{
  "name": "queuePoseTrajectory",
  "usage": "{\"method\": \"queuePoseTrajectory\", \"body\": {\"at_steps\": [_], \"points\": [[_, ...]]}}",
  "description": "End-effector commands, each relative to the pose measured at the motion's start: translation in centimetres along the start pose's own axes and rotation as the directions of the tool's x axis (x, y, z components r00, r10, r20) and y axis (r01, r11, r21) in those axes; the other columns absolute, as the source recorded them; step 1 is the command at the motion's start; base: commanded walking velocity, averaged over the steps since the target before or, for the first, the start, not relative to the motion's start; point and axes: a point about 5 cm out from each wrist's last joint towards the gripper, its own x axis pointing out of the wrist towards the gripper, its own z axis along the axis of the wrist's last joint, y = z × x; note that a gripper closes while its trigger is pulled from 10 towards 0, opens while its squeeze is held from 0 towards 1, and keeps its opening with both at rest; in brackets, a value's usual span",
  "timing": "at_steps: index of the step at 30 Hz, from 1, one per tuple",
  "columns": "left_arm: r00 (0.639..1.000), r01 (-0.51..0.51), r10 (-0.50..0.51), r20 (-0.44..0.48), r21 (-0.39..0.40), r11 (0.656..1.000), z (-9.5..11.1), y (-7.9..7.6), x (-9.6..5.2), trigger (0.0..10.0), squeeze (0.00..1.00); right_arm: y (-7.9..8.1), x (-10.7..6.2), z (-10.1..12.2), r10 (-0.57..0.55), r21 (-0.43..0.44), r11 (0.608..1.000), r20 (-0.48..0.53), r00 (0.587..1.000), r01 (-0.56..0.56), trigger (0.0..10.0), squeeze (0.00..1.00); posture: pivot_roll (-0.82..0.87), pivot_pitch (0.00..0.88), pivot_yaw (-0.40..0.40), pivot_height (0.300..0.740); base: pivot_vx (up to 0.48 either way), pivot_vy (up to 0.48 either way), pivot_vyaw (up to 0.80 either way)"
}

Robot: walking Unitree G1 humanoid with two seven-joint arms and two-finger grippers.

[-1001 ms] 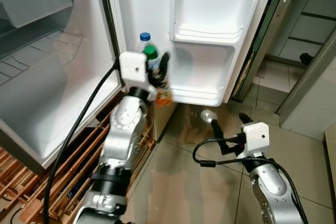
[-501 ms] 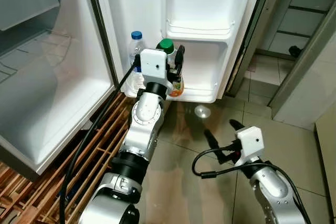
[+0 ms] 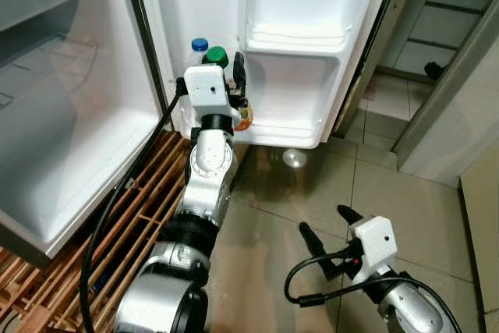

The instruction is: Restocking fridge

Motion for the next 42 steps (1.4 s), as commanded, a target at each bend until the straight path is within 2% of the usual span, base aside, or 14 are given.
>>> {"method": "queuePoseTrajectory", "body": {"at_steps": [1, 8, 10, 14, 17, 19, 20, 22, 26, 28, 32, 35, 39, 42], "points": [[0.998, -0.016, 0.019, 0.063, -0.035, 0.999, 1.5, -0.5, 1.0, 10.0, 0.00, 0.2, -0.4, 0.3, 0.004, -0.013, 1.000, -0.007, 1.000, -0.004, 10.0, 0.00, -0.35, 0.127, 0.019, 0.740, 0.000, 0.000, 0.00], [0.995, -0.040, 0.043, 0.086, -0.033, 0.999, 2.2, -0.4, 2.0, 10.0, 0.00, 0.9, -0.8, 0.6, 0.015, -0.021, 1.000, -0.008, 1.000, -0.016, 10.0, 0.00, -0.38, 0.140, 0.038, 0.740, 0.000, 0.000, 0.00], [0.992, -0.039, 0.043, 0.118, -0.034, 0.999, 3.0, -0.1, 2.5, 10.0, 0.00, 1.2, -1.1, 0.7, 0.009, -0.016, 1.000, -0.016, 1.000, -0.009, 10.0, 0.00, -0.38, 0.132, 0.049, 0.740, 0.000, 0.000, 0.00], [0.990, 0.047, -0.042, 0.132, -0.037, 0.998, 3.4, 0.4, 1.5, 10.0, 0.00, 1.2, -1.3, 0.6, -0.012, -0.008, 1.000, -0.018, 1.000, 0.012, 10.0, 0.00, -0.36, 0.126, 0.055, 0.740, 0.000, 0.000, 0.00], [0.977, 0.204, -0.201, 0.072, -0.031, 0.979, 2.5, 1.7, -2.0, 10.0, 0.00, 0.2, -1.6, 1.0, -0.100, 0.011, 0.995, 0.000, 0.995, 0.100, 10.0, 0.00, -0.33, 0.115, 0.056, 0.740, 0.000, 0.000, 0.00], [0.956, 0.294, -0.293, -0.007, 0.008, 0.956, 2.3, 3.6, -5.2, 10.0, 0.00, -1.8, -2.3, 1.7, -0.286, 0.018, 0.958, 0.047, 0.957, 0.286, 10.0, 0.00, -0.29, 0.093, 0.055, 0.740, 0.000, 0.000, 0.00], [0.956, 0.294, -0.293, -0.007, 0.008, 0.956, 2.3, 3.6, -5.2, 10.0, 0.00, -1.8, -2.3, 1.7, -0.286, 0.018, 0.958, 0.047, 0.957, 0.286, 10.0, 0.00, -0.29, 0.093, 0.055, 0.740, 0.000, 0.000, 0.00], [0.954, 0.299, -0.298, -0.035, 0.043, 0.953, 2.3, 4.4, -6.4, 10.0, 0.00, -2.4, -2.6, 2.2, -0.347, 0.005, 0.938, 0.071, 0.935, 0.347, 10.0, 0.00, -0.26, 0.068, 0.050, 0.740, 0.000, 0.000, 0.00], [0.942, 0.329, -0.313, -0.117, 0.163, 0.930, 3.4, 6.9, -10.7, 10.0, 0.00, -3.0, -3.6, 4.6, -0.446, -0.032, 0.889, 0.166, 0.880, 0.456, 10.0, 0.00, -0.22, 0.013, 0.041, 0.740, 0.000, 0.000, 0.00], [0.945, 0.311, -0.283, -0.161, 0.186, 0.932, 3.6, 7.6, -11.8, 10.0, 0.00, -3.2, -3.7, 5.2, -0.462, -0.040, 0.878, 0.198, 0.865, 0.478, 10.0, 0.00, -0.21, 0.000, 0.035, 0.740, 0.000, 0.000, 0.00], [0.942, 0.289, -0.243, -0.230, 0.194, 0.937, 3.3, 6.8, -13.9, 10.0, 0.00, -3.8, -3.5, 5.9, -0.475, -0.046, 0.865, 0.242, 0.846, 0.499, 10.0, 0.00, -0.20, 0.000, 0.026, 0.740, 0.000, 0.000, 0.00], [0.952, 0.261, -0.213, -0.221, 0.219, 0.940, 3.2, 6.3, -13.5, 10.0, 0.00, -4.1, -2.8, 5.6, -0.474, -0.042, 0.866, 0.243, 0.846, 0.498, 10.0, 0.00, -0.19, 0.000, 0.023, 0.740, 0.000, 0.000, 0.00], [0.974, 0.163, -0.121, -0.192, 0.219, 0.962, 3.0, 6.4, -10.7, 10.0, 0.00, -5.0, -0.1, 5.7, -0.462, -0.014, 0.876, 0.259, 0.848, 0.482, 10.0, 0.00, -0.16, 0.000, 0.013, 0.740, 0.109, 0.000, 0.00], [0.981, 0.135, -0.101, -0.168, 0.210, 0.968, 3.4, 6.0, -9.3, 10.0, 0.00, -5.3, 1.4, 5.9, -0.434, -0.006, 0.892, 0.268, 0.860, 0.452, 10.0, 0.00, -0.16, 0.000, 0.015, 0.740, 0.447, 0.000, 0.00]]}}
